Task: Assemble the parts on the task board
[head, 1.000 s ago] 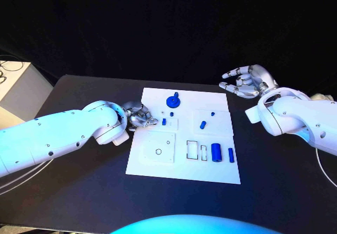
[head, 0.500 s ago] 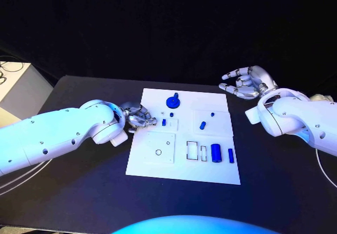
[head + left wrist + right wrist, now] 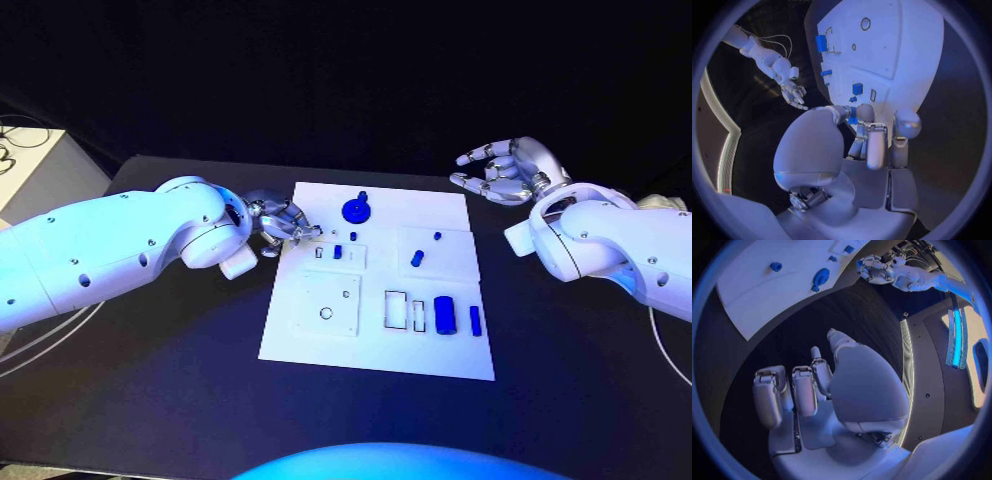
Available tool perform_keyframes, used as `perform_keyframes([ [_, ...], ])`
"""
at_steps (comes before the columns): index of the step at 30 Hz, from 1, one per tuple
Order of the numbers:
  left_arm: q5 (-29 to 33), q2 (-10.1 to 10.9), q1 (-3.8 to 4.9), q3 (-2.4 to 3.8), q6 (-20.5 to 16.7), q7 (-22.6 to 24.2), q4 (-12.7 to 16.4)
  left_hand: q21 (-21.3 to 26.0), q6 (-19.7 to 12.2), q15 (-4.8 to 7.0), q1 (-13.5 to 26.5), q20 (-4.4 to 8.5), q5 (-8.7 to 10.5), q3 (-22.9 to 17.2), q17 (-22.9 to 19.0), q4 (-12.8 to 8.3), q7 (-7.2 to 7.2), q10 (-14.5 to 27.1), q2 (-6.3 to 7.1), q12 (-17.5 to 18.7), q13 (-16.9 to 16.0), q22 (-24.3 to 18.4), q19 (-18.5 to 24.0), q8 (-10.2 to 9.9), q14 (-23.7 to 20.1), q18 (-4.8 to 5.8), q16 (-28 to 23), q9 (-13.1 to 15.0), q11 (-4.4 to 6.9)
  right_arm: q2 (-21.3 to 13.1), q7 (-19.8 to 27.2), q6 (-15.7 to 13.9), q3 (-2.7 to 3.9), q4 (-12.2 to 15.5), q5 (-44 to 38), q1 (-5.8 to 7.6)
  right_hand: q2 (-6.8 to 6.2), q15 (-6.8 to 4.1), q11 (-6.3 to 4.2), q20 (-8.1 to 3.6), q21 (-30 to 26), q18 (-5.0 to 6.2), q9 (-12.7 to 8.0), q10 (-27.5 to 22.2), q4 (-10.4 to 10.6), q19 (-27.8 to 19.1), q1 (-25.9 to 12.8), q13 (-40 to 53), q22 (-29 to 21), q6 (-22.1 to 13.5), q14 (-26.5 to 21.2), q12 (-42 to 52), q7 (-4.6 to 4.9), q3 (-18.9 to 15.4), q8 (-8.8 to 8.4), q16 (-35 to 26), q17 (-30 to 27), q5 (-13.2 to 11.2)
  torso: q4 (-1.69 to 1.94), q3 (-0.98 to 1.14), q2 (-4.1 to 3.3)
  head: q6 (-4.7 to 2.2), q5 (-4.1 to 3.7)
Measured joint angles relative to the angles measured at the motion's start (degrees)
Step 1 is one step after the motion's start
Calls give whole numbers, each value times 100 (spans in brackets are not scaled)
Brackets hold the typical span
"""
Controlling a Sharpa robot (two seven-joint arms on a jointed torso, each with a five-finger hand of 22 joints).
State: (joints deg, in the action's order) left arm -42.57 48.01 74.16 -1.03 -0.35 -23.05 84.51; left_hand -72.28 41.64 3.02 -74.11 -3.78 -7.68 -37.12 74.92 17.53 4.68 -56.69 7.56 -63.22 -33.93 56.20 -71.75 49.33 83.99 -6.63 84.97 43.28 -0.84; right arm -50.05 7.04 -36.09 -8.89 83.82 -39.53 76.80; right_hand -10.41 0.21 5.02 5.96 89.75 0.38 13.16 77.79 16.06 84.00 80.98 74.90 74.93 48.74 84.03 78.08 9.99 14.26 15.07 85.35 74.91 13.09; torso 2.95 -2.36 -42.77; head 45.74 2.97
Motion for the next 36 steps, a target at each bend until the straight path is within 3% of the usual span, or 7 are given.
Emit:
perform_keyframes([
  [3,97,-94,130,1,376,-76,-214,125,-71,-37,182,-12,424,-152,0,-119,33,210,-120,51,108,-171,158,4,-5,-2,-73,-17,-3,4,-2,2,0,-7,0,-1,0,0,0,0,0,0,0,0,0,0,0,0,0,0,0,0,0,0,0,0,0,12,6,-1,1,9,-4],
  [10,175,-424,408,1,1395,-238,-778,161,-171,-38,642,-11,471,-289,0,-259,58,390,-337,-21,85,-235,236,55,-5,-2,-76,109,-20,32,-5,7,-1,-20,-2,-2,0,0,0,0,0,0,0,0,-16,0,0,0,-1,0,0,0,0,16,0,0,0,22,6,-1,4,25,14],
  [12,166,-524,461,-5,1650,-271,-917,161,-193,-37,845,-11,497,-627,0,-598,53,416,-379,-74,60,-235,236,82,-5,-1,-76,126,-14,40,-6,8,-1,-23,-3,-3,0,0,0,0,0,0,0,0,-16,0,0,0,-1,0,0,0,0,16,0,0,0,22,6,-2,5,26,21],
  [14,149,-615,502,-20,1898,-304,-1034,161,-205,-38,982,-26,504,-627,0,-598,65,436,-437,-94,51,-234,251,117,-5,-1,-76,166,-33,49,-6,9,-1,-26,-4,-3,0,0,0,0,0,0,0,0,-16,0,0,0,-1,0,0,0,0,16,0,0,0,22,2,-2,5,26,24],
  [25,-35,-875,598,-84,2422,-392,-1306,128,-243,-50,1900,-32,505,-1025,0,-998,84,523,-698,-298,11,-159,257,205,7,-1,-28,325,-53,62,-11,11,-2,-35,-15,-3,0,0,0,0,0,0,0,0,-56,0,0,0,-2,0,0,0,0,56,0,0,-1,88,3,-2,4,20,40],
  [27,-78,-898,604,-95,2447,-400,-1312,88,-243,-58,2079,-32,498,-1276,0,-1249,85,531,-691,-358,-41,-130,257,233,16,-1,-16,350,-61,64,-12,11,-2,-35,-18,-3,0,0,0,0,0,0,0,0,-63,0,0,0,-2,0,0,0,0,63,0,0,0,88,6,-2,5,26,38],
  [36,-579,-1000,618,-157,2437,-450,-1227,-226,-46,-58,2416,-26,368,-1435,0,-1406,75,103,-681,-606,-374,323,37,270,16,0,153,401,-48,71,-15,15,-2,-38,-33,-4,0,0,0,0,0,0,0,0,-71,0,0,0,-3,0,0,0,0,72,0,0,-1,111,8,-4,9,30,36],
])
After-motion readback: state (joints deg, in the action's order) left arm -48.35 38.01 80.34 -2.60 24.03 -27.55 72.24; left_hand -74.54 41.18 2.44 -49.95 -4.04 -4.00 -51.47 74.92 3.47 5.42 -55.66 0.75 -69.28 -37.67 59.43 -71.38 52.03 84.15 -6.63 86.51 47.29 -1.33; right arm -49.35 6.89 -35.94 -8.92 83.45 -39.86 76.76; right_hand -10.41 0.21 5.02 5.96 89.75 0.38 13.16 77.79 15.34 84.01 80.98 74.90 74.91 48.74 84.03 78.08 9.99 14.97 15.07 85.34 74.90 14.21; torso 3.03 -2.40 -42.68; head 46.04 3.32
